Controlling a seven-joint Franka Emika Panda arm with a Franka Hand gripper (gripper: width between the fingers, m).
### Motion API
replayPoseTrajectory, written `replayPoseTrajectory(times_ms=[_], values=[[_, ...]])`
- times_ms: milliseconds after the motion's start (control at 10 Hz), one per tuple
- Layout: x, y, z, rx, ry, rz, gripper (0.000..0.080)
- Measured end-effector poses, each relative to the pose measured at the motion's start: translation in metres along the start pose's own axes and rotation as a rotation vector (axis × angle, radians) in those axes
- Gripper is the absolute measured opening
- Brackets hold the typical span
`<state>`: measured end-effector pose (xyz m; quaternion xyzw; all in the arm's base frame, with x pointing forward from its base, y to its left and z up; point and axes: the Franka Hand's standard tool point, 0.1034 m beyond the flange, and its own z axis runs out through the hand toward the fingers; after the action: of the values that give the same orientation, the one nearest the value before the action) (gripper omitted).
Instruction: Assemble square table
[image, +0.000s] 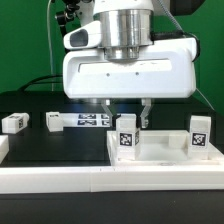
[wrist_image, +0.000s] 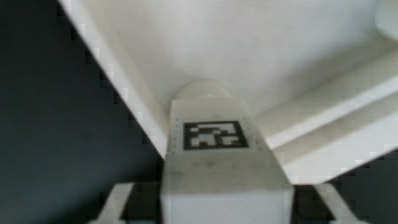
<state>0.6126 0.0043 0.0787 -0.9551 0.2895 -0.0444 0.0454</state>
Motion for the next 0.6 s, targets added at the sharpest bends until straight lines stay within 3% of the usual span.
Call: replayPoseTrajectory(times_ms=[200,400,600], values=[[-0.0002,0.0008,0.0001,0.012,-0.005,0.252,0.029],[0.0027,0.0022,-0.0007,0.041,-0.003,0.433,0.029],[0.0039,0.0035,-0.0017,0.048,-0.013,0.694,0.029]])
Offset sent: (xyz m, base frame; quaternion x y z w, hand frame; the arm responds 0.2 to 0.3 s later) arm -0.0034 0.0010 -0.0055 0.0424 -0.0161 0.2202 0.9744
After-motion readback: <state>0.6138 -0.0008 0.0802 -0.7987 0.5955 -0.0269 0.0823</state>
